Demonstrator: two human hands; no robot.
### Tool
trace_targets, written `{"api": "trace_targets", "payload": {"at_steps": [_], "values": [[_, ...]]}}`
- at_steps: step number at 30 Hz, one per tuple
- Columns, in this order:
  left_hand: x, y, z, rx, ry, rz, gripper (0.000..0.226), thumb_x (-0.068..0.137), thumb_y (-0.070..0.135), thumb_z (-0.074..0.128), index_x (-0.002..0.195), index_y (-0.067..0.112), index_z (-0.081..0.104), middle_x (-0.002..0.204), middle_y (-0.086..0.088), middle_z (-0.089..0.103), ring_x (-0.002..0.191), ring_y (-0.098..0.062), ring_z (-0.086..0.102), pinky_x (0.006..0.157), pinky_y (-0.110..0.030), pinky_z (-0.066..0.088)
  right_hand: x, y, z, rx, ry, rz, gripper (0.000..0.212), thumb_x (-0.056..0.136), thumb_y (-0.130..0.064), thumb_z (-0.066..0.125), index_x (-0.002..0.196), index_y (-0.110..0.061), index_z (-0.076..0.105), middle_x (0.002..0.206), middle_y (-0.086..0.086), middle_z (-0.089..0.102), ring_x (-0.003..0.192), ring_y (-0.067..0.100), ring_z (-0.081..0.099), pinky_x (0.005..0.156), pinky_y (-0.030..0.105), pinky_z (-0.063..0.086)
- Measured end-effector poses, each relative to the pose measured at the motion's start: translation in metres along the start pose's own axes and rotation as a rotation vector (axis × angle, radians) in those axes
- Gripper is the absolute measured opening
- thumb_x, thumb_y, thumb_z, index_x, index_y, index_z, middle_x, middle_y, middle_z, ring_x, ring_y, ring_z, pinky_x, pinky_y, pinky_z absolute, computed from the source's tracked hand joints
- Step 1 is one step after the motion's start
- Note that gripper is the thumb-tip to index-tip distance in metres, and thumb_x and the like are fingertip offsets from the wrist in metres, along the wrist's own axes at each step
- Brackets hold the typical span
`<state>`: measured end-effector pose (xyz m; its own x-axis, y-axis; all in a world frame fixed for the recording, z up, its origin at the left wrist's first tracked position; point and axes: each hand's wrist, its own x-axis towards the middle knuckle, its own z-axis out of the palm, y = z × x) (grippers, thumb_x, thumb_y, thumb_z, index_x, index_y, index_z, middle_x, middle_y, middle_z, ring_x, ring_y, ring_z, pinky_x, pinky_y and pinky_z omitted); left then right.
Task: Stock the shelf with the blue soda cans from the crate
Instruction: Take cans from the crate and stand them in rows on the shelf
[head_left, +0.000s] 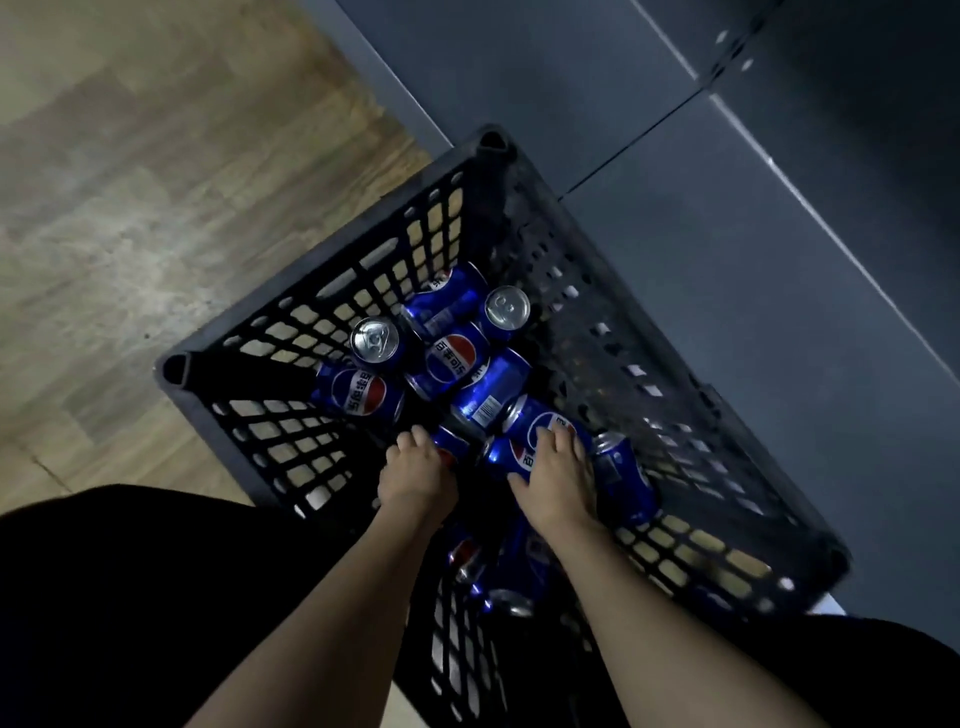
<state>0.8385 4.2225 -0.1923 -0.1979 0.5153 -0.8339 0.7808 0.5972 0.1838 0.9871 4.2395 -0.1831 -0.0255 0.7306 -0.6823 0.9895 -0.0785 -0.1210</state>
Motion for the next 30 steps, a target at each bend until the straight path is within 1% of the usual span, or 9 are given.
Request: {"api": "trace_targets", "payload": {"at_steps": [3,7,11,15,19,21,24,27,30], "values": [[0.026,-0.001,0.013,-0.026,-0.023,-0.044,0.061,0.091,0.026,0.058,0.136,0.001,0.027,0.14,-0.017,0.033,0.131,-0.033,0.033,0.103,-0.039,0.035,0.027,0.002,0.01,-0.019,0.019,-0.001,0.067,0.091,-0.027,0.057,0.146,-0.009,0.022,0.156,0.009,0.017,0.144,0.025,0.016,0.116,0.033,0.017],[0.045,-0.004,0.029,-0.048,-0.092,-0.132,0.063,0.084,0.024,0.064,0.134,0.004,0.031,0.139,-0.016,0.036,0.131,-0.032,0.035,0.106,-0.039,0.035,0.051,0.015,0.016,-0.042,0.015,0.025,0.083,0.086,-0.029,0.065,0.149,-0.011,0.013,0.157,0.009,0.013,0.144,0.025,0.015,0.117,0.034,0.015],[0.051,-0.01,0.041,-0.099,0.01,-0.163,0.066,0.078,0.024,0.069,0.131,0.009,0.034,0.135,-0.013,0.041,0.128,-0.031,0.04,0.103,-0.041,0.036,0.068,0.031,0.019,-0.017,-0.064,0.039,0.095,0.083,-0.025,0.069,0.151,-0.012,0.004,0.157,0.009,0.014,0.144,0.025,0.015,0.117,0.036,0.015],[0.053,-0.013,0.048,-0.151,0.082,-0.166,0.07,0.075,0.032,0.073,0.128,0.01,0.034,0.131,-0.014,0.042,0.124,-0.033,0.042,0.1,-0.045,0.037,0.077,0.038,0.018,0.062,-0.133,0.008,0.095,0.083,-0.035,0.069,0.152,-0.014,0.007,0.156,0.01,0.019,0.142,0.028,0.023,0.117,0.04,0.021],[0.059,-0.014,0.051,-0.154,0.108,-0.149,0.077,0.071,0.032,0.078,0.129,0.008,0.033,0.13,-0.017,0.044,0.123,-0.036,0.045,0.1,-0.046,0.041,0.083,0.046,0.018,0.065,-0.138,-0.012,0.098,0.084,-0.048,0.065,0.152,-0.011,0.005,0.156,0.013,0.021,0.142,0.029,0.023,0.117,0.042,0.019],[0.06,-0.013,0.05,-0.149,0.112,-0.14,0.072,0.074,0.027,0.075,0.128,0.007,0.034,0.129,-0.018,0.045,0.123,-0.037,0.045,0.1,-0.045,0.04,0.086,0.047,0.016,0.045,-0.151,-0.025,0.097,0.082,-0.048,0.067,0.151,-0.008,0.012,0.153,0.015,0.026,0.139,0.03,0.029,0.115,0.041,0.024],[0.055,-0.007,0.046,-0.124,0.117,-0.135,0.068,0.076,0.029,0.073,0.127,0.006,0.034,0.13,-0.016,0.044,0.123,-0.035,0.043,0.099,-0.043,0.036,0.086,0.043,0.01,0.012,-0.094,-0.022,0.082,0.076,-0.041,0.076,0.137,-0.005,0.035,0.14,0.015,0.043,0.127,0.031,0.044,0.103,0.038,0.038],[0.039,0.001,0.035,-0.116,0.143,-0.118,0.07,0.074,0.033,0.074,0.126,0.007,0.035,0.128,-0.015,0.045,0.12,-0.034,0.045,0.095,-0.043,0.036,0.067,0.032,0.001,-0.066,0.004,-0.017,0.083,0.073,-0.039,0.079,0.134,-0.003,0.035,0.139,0.015,0.038,0.128,0.031,0.039,0.104,0.035,0.036],[0.006,0.014,0.013,-0.095,0.148,-0.105,0.084,0.068,0.041,0.079,0.129,0.008,0.033,0.131,-0.013,0.045,0.123,-0.034,0.044,0.097,-0.046,0.037,0.033,0.021,-0.018,-0.11,0.026,-0.026,0.085,0.069,-0.045,0.078,0.133,-0.005,0.039,0.137,0.011,0.034,0.127,0.029,0.033,0.106,0.036,0.034]]}}
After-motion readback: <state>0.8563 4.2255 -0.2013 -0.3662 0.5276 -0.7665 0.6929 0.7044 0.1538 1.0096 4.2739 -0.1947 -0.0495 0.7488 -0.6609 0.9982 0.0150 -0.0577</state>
